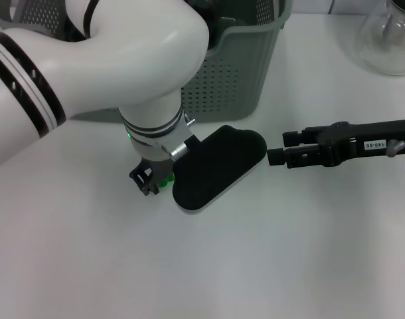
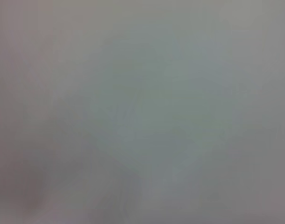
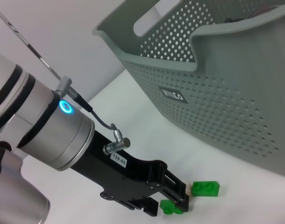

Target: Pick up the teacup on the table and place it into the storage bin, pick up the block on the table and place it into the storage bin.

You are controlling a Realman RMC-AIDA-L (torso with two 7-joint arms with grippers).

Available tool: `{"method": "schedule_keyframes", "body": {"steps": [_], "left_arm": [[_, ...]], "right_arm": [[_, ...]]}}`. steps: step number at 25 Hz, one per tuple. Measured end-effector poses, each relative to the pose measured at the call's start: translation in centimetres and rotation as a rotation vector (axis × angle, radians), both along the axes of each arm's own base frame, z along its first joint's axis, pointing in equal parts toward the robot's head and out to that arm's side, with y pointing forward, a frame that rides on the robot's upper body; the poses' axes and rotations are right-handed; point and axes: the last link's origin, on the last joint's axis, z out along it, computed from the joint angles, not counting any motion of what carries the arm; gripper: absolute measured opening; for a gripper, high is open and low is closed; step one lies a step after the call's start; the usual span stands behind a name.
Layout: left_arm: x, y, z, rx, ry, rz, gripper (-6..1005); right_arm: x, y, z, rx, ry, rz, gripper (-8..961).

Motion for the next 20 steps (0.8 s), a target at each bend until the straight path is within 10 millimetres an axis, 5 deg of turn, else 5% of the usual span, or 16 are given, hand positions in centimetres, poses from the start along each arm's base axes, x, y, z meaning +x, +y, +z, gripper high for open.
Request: {"method": "schedule_keyframes", "body": {"steps": [12,20], "left_arm": [[0.05,0.09,-0.40,-0.002,0.004,-0.009,541],[0.45,0.13,-0.26,0.018,0.003,0.012,405]], "right_arm": [[0.18,-0.01,0.05,0.003,-0.005,-0.004,857],[0.27,0.07,0.16,0.008,-0.009,-0.005,857]]}}
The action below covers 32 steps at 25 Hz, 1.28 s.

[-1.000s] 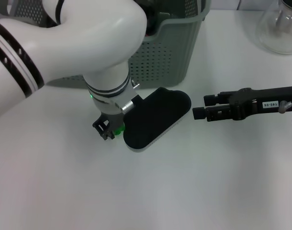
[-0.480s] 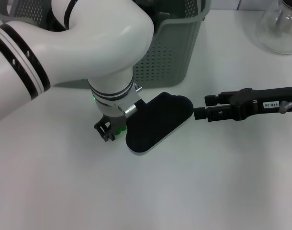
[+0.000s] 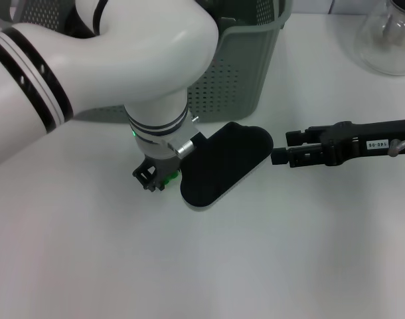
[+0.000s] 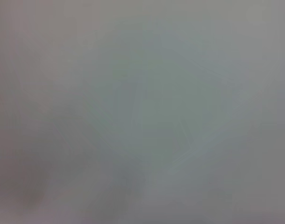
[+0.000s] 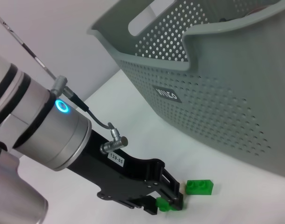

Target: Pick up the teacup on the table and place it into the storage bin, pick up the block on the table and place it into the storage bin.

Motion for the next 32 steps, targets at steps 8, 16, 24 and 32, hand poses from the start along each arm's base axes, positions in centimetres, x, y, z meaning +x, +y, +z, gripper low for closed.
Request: {"method": "schedule_keyframes", "body": {"steps": [8,16,24,32], "left_arm": [[2.6,-0.8,4.5,0.004,-0.217,0.263,404],[1.5,-0.1,13.2,-0.007,-0.784,0.751,405],[2.5,4.0,19.9,0.238,-1.301,1.028,404],[5.5,11.1,18.7,0.730,-1.254,1.015,405]], "right_arm": [[0.5,0.0,0.5,0.010,-0.006,-0.009,856],[0.6,-0.1,0.7,0.016,0.002,-0.004,856],[-0.4,-0.1,0.7,-0.011,0.008,0.061,856],[-0.5,0.0,1.1,-0.005,-0.006,0.122,856]]}}
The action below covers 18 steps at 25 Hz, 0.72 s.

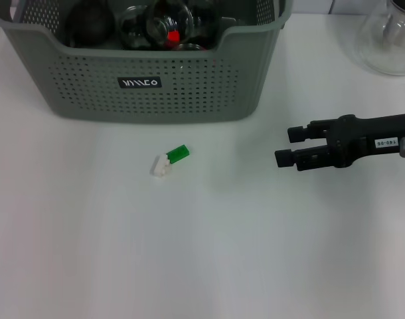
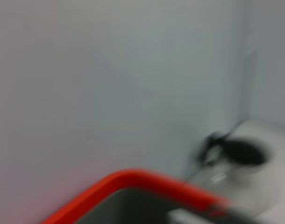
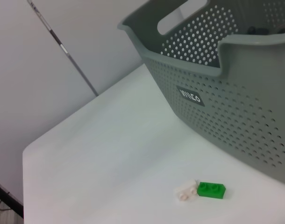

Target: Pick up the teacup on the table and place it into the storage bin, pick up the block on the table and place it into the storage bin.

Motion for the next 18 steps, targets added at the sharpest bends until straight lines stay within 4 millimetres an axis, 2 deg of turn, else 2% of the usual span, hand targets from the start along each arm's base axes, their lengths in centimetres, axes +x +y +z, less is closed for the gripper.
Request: {"method": "schedule_keyframes", "body": {"steps": [4,8,12,18], "left_arm": [[-0.1,3.1,-2.3,0.077,0.158,0.105,405],[-0.7,4.6,-4.2,0.117,0.251,0.151,410],[-1.6,5.0,-5.2,0.151,0.332,0.164,430],[-2.3,4.5,-6.7,0.132,0.415,0.161,460]], "right_arm": [[0.2,-0.1,0.1,0.003,-0.004,0.007,856],[0.2,-0.2,-0.1,-0.002,-0.001,0.007,856],[0.0,-0.2,-0.2,-0.004,0.002,0.010,856],[-0.2,0.0,-0.3,0.003,0.005,0.011,857]]}}
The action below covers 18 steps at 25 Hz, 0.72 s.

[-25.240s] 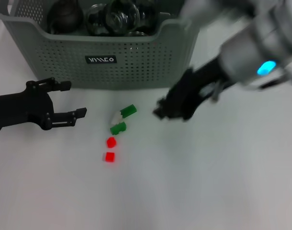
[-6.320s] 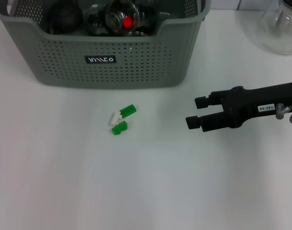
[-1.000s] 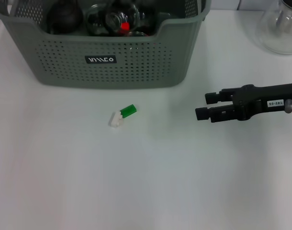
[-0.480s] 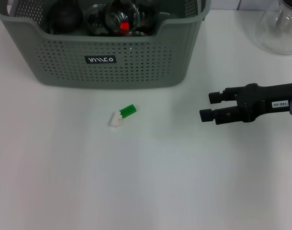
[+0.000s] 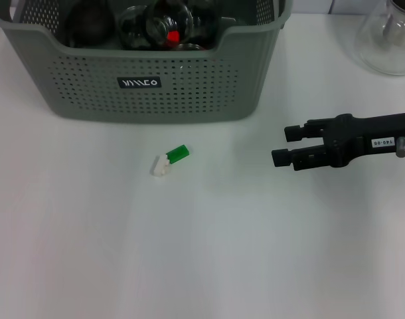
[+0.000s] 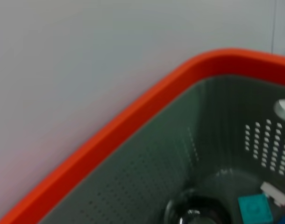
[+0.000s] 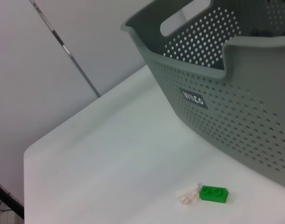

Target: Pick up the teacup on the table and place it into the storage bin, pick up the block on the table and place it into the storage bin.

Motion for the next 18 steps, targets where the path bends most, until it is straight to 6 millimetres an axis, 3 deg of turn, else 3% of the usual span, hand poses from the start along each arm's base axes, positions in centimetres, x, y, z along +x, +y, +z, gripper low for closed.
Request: {"method": "schedule_keyframes", "body": {"steps": [9,18], "left_arm": [[-0.27,-0.70,-0.85,-0.035,0.040,-0.005,505],[-0.50,-0.72,0.06,0.010,0.020,-0.020,550]], "right_arm": [[-0.17,0.24,0.00,0.007,-0.001,0.003,857],[-0.20,0.30,0.04,0.010,-0.002,0.005,857]]}}
